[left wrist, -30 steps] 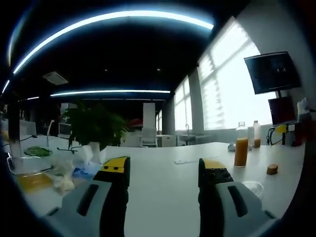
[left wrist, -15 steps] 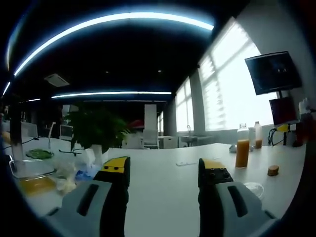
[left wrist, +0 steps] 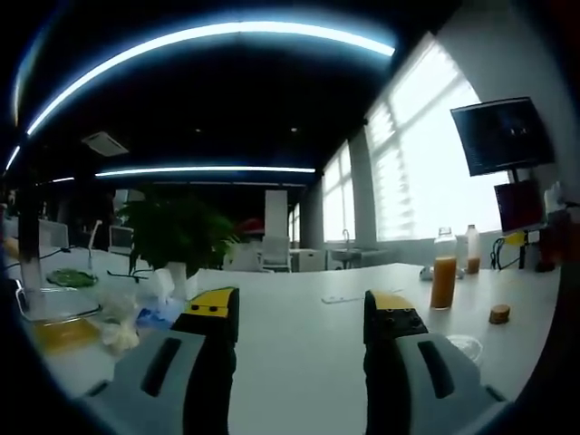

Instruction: Open the Petri dish lid, place the lid on the table, pour the liquid culture medium into the Petri dish, pick up the Petri dish lid from the table, and close the Petri dish

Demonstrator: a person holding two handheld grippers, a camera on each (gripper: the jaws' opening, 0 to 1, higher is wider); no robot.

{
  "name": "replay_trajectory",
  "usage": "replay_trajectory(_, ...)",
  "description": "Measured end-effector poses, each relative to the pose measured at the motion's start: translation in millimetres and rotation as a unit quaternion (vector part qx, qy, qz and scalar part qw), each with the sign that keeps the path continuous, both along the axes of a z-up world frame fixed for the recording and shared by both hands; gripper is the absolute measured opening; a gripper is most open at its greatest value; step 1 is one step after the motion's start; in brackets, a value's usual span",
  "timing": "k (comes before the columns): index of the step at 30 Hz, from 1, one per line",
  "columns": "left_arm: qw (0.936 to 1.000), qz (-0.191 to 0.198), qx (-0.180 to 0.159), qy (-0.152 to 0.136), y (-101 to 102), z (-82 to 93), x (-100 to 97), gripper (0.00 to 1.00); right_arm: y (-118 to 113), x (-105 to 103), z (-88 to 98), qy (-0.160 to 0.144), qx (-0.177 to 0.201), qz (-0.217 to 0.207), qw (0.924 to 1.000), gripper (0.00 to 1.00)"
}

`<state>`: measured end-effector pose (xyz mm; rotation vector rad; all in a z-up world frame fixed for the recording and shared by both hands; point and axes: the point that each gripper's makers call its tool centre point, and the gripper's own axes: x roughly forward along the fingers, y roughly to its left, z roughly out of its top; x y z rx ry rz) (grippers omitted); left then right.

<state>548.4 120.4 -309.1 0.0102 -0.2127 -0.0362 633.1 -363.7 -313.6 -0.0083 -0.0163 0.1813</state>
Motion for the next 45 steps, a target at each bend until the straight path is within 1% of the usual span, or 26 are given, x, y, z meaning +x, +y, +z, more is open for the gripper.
replay_trajectory(3,1.0,0.0,0.0,0.0,0,0.0,-0.9,0.47,11,15,-0.4,0.009,-0.011,0.013,0.9998,0.52)
replay_trajectory(5,1.0,0.001,0.001,0.001,1,-0.5,-1.4,0.47,21,27,2.2,0.007,-0.022,0.018,0.9996,0.54)
replay_trajectory(7,1.0,0.001,0.0,0.001,1,-0.8,-2.6,0.46,28,35,4.4,0.007,-0.025,0.022,0.9994,0.55)
replay_trajectory(10,1.0,0.004,0.0,0.003,3,-1.7,-4.7,0.46,38,45,9.7,0.001,-0.025,0.026,0.9994,0.55)
replay_trajectory(15,0.9999,0.011,0.0,0.007,11,-4.6,-5.6,0.46,52,66,13.0,-0.001,-0.018,0.028,0.9995,0.55)
replay_trajectory(19,0.9999,0.015,-0.001,0.009,15,-6.7,-4.6,0.46,61,84,11.1,0.001,-0.014,0.026,0.9996,0.55)
replay_trajectory(23,0.9998,0.018,-0.001,0.01,19,-7.3,-4.8,0.46,72,100,2.4,0.01,-0.015,0.026,0.9995,0.55)
replay_trajectory(25,0.9997,0.021,-0.001,0.01,22,-7.2,-5.4,0.46,74,108,-4.3,0.014,-0.023,0.021,0.9994,0.55)
replay_trajectory(31,0.9996,0.024,-0.004,0.012,27,-8.2,-6.6,0.46,77,127,-16.7,0.03,-0.014,0.016,0.9993,0.55)
replay_trajectory(32,0.9996,0.024,-0.004,0.012,27,-8.7,-6.6,0.46,77,129,-17.1,0.029,-0.015,0.012,0.9994,0.55)
replay_trajectory(36,0.9996,0.025,-0.005,0.016,29,-11.4,-5.7,0.46,79,136,-15.3,0.023,-0.009,0.008,0.9997,0.53)
replay_trajectory(41,0.9994,0.028,-0.006,0.017,33,-12.2,-5.0,0.46,80,143,-10.0,0.012,-0.013,0.0,0.9998,0.51)
replay_trajectory(45,0.9993,0.032,-0.01,0.018,37,-13.2,-4.4,0.46,75,157,-5.2,0.005,-0.007,-0.004,1.0,0.51)
